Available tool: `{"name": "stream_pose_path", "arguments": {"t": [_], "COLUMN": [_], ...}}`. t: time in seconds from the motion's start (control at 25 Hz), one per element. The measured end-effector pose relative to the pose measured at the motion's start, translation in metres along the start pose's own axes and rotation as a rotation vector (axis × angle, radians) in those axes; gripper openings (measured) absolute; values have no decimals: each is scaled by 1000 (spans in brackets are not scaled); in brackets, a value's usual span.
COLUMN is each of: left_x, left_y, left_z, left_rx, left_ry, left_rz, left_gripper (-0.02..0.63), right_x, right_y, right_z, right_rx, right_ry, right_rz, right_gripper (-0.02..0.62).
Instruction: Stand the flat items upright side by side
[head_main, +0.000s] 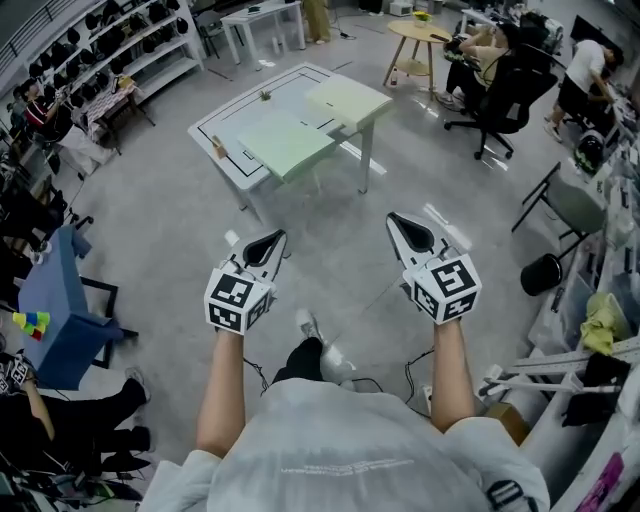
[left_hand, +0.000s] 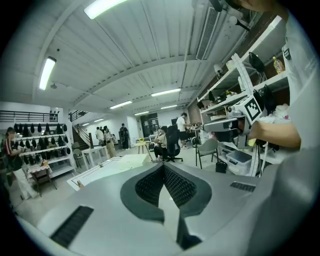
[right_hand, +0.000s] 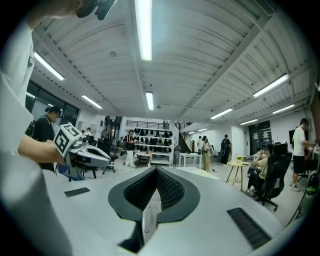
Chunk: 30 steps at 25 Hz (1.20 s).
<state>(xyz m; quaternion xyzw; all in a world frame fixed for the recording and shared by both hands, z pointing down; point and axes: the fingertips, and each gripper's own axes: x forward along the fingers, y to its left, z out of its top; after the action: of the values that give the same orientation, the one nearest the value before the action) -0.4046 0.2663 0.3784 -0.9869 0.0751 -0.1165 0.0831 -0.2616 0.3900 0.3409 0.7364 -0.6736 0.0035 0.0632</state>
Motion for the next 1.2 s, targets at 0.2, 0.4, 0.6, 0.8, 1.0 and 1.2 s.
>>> {"name": "stream_pose_path", "arguments": {"t": [0.2,0.4,0.6,0.8,1.0,1.2], "left_x": [50,114,171,206,230,249], "left_y": [52,128,202,262,298,316], "left_z": [-18,-20,-31,-46,-71,-99], "left_rx": [-70,-109,-179,-238,-359,-486], "left_ry": [4,-2,0,17,35,45], "left_rz": [35,53,59,71,48,27], "left_gripper": [18,18,20,21,149,244], "right_x": [49,128,217,293,356,401], "right_y": [-43,-91,-129,-151,-158,-161], "right_z": [-11,-7,1,-8,-25,-45], "right_rx": [53,28,-17,-14,-9,35], "right_ry": [56,106,142,211,262,293], "right_rz": [-36,-41,-40,-16,37,101], "right_gripper": [28,28,28,47,175,262]}}
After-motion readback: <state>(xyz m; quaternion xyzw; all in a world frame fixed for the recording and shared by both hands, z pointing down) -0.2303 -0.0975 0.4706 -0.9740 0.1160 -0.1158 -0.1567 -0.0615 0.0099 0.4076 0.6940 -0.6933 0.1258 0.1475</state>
